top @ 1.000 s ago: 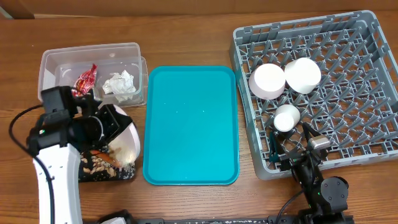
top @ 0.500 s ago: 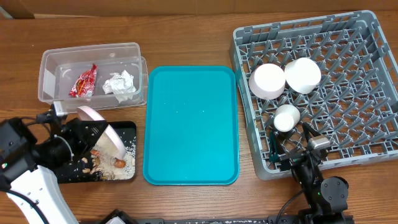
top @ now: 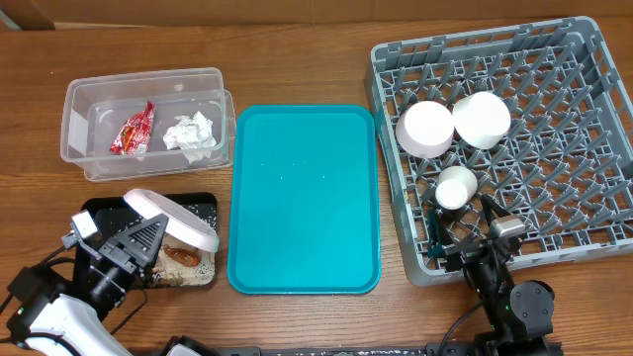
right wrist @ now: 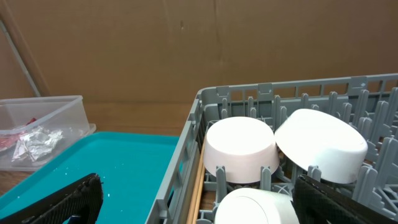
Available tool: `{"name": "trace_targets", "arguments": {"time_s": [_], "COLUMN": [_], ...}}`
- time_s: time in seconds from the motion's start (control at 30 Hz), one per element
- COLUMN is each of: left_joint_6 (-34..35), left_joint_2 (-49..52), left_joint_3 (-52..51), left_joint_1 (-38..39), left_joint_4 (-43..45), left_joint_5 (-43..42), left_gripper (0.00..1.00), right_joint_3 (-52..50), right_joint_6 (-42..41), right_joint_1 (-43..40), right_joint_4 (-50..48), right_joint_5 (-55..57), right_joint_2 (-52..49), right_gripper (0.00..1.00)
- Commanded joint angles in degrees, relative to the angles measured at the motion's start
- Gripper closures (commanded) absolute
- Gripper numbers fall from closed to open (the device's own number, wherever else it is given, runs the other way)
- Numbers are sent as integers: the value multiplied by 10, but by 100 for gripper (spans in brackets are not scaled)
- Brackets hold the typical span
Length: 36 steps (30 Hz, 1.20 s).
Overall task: Sort waste into correct bins and load items into the dishwasher
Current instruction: 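Carry the white plate with left gripper over to the dish rack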
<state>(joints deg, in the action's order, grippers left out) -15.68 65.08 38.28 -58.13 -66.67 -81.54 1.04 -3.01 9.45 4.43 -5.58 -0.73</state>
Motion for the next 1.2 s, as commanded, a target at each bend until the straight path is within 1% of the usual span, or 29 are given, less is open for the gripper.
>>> {"name": "trace_targets", "arguments": {"time_s": [0.0,0.13,0.23,0.37,0.47,0.53,0.6,0.63,0.7,0.73,0.87,1.03,1.13,1.17], "left_joint_6": [-38,-38,-38,-30,10,62,143,188,307,355,489,598,628,648], "left_joint_2": [-7,-7,-7,-7,-7,-7,-7,-4,5,10,49,137,205,234], "left_joint_3": [2,31,81,174,228,246,249,249,249,249,249,249,249,249], "left_joint_1": [-3,2,32,111,192,247,309,338,401,433,569,708,772,791], "left_joint_4": [-8,-36,-62,-88,-55,16,138,197,321,376,596,803,911,952], "left_joint_5": [-43,-49,-43,2,-8,-23,-28,-16,31,56,144,235,247,248], "left_gripper": [96,96,96,96,96,96,96,96,96,96,96,96,96,96], "right_joint_3": [-6,-6,-6,-6,-6,-6,-6,-6,-6,-6,-6,-6,-6,-6], "right_joint_6": [-3,-3,-3,-3,-3,-3,-3,-3,-3,-3,-3,-3,-3,-3], "right_joint_1": [-2,-2,-2,-2,-2,-2,-2,-2,-2,-2,-2,-2,-2,-2], "right_joint_4": [-2,-2,-2,-2,-2,-2,-2,-2,-2,-2,-2,-2,-2,-2], "right_joint_5": [-1,-1,-1,-1,-1,-1,-1,-1,-1,-1,-1,-1,-1,-1], "right_joint_2": [6,6,6,6,6,6,6,6,6,6,6,6,6,6], "right_gripper": [0,0,0,0,0,0,0,0,0,0,0,0,0,0]}}
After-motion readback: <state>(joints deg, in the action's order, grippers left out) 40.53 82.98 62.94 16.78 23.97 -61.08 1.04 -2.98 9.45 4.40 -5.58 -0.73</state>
